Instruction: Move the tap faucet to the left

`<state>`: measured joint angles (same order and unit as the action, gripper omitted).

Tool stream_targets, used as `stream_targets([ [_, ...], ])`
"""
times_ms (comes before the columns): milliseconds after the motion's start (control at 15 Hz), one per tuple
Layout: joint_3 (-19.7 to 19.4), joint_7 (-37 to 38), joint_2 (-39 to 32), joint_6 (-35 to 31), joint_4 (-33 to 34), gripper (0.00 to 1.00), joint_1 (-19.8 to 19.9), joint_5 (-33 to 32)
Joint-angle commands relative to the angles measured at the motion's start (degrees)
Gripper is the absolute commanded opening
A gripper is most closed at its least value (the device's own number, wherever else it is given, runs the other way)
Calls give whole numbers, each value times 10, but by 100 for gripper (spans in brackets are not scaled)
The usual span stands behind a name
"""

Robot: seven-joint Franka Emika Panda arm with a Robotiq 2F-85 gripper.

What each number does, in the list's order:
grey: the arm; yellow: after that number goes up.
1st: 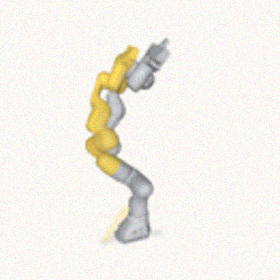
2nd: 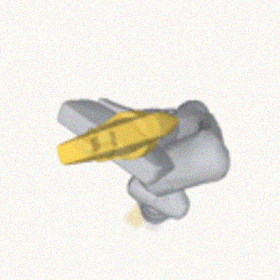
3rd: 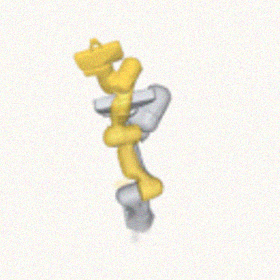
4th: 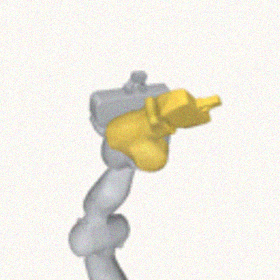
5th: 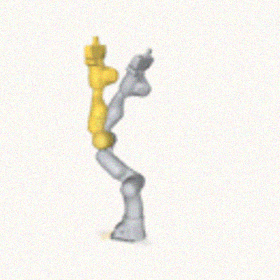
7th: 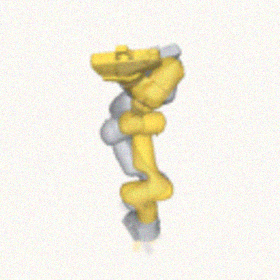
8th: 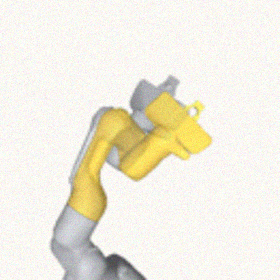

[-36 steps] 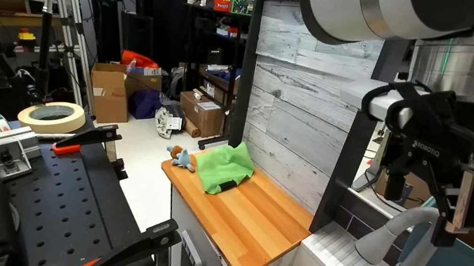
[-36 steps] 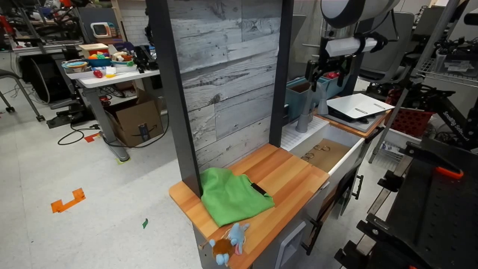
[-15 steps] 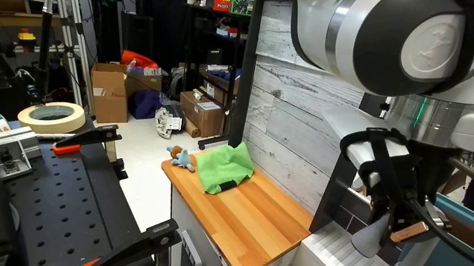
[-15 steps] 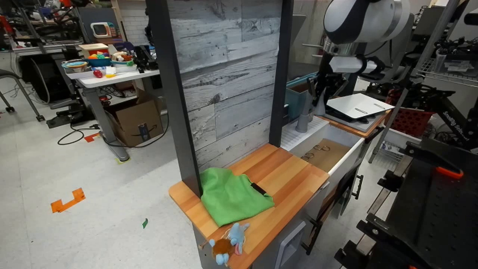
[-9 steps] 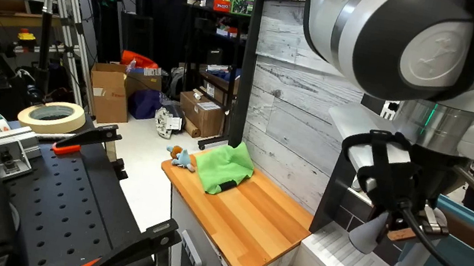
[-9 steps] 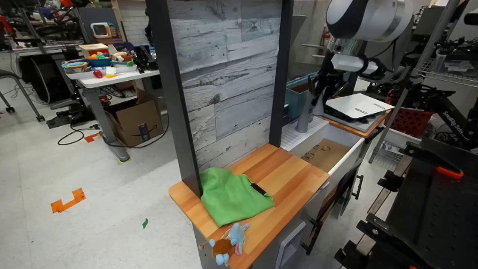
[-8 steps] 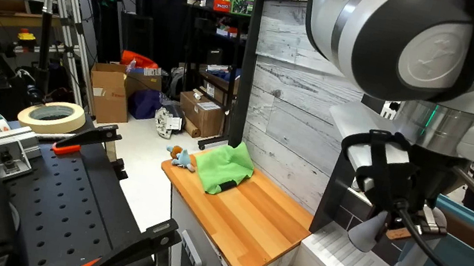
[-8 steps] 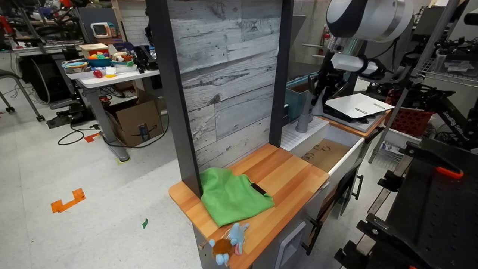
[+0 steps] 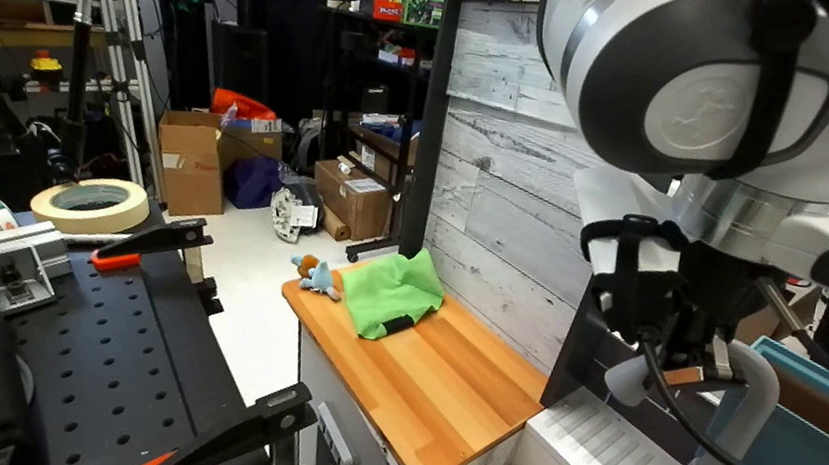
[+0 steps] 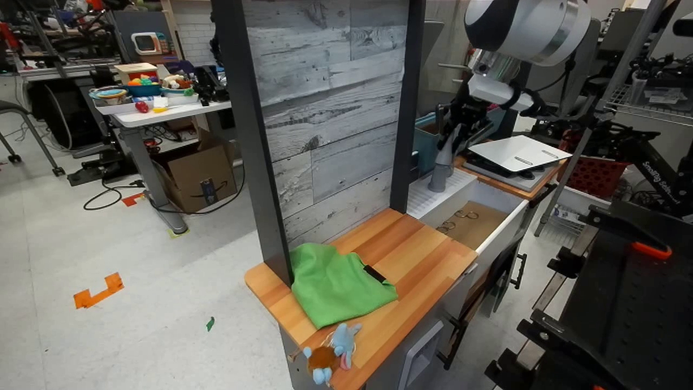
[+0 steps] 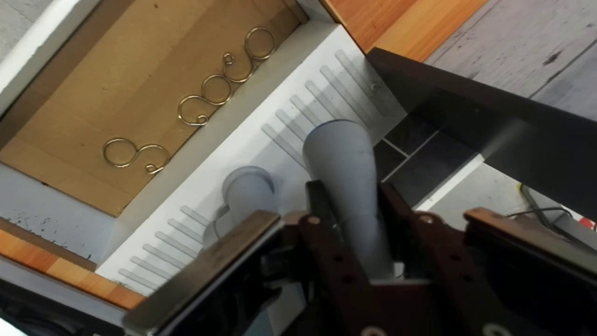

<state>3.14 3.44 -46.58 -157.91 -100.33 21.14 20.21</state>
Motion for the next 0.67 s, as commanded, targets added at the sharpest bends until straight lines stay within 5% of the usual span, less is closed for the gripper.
stream_targets([
  [0,64,-25,-10,-55,21,8,20,56],
  [267,108,-40,-14,-96,24,9,34,77],
  [333,110,-38,-11,-108,20,54,33,74],
  [467,93,-26,-4,-121,9,50,24,65],
  [600,49,2,12,-130,-19,62,-6,49],
])
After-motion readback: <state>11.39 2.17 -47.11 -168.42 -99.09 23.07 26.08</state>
